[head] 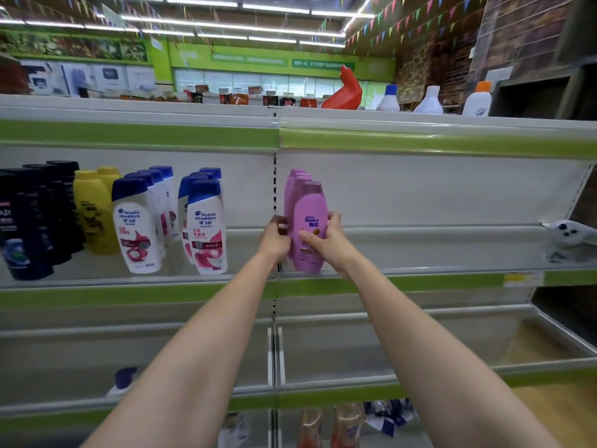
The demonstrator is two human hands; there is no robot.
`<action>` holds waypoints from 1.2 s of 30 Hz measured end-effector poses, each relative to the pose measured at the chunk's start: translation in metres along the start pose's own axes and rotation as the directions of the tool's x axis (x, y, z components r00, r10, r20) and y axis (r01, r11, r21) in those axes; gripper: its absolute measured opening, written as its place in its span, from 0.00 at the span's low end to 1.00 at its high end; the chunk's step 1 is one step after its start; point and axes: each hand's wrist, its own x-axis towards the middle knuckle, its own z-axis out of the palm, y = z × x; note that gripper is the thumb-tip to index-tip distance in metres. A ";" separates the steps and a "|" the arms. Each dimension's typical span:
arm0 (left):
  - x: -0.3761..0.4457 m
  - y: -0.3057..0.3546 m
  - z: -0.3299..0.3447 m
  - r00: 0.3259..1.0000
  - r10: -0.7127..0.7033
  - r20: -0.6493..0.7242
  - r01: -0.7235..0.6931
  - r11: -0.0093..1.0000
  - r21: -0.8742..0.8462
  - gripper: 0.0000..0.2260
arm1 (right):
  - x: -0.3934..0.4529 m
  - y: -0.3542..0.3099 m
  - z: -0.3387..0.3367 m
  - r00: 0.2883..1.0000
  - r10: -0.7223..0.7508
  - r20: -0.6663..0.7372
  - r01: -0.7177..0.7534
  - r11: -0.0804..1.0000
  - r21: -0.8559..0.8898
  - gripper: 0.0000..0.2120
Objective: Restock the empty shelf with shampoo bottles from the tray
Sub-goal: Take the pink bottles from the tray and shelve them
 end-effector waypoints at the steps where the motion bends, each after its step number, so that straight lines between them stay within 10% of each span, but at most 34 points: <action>1: -0.001 0.000 -0.001 1.000 -0.002 -0.001 0.002 1.000 0.006 0.13 | 0.001 0.000 0.001 1.000 0.011 -0.011 -0.011 1.000 0.017 0.22; 14: -0.030 -0.008 -0.025 0.999 0.035 -0.029 -0.028 0.975 0.222 0.15 | -0.033 -0.002 0.013 0.928 -0.018 -0.371 -0.173 0.863 -0.475 0.37; 23: -0.094 -0.032 -0.071 0.932 0.294 0.211 -0.361 0.781 0.510 0.10 | -0.101 0.002 0.070 0.991 0.032 -0.131 -0.113 0.731 -0.673 0.26; 36: -0.196 -0.187 -0.154 0.859 -0.253 0.446 -0.205 0.627 0.751 0.18 | -0.213 0.087 0.198 0.913 0.399 0.092 -0.210 0.650 -0.731 0.33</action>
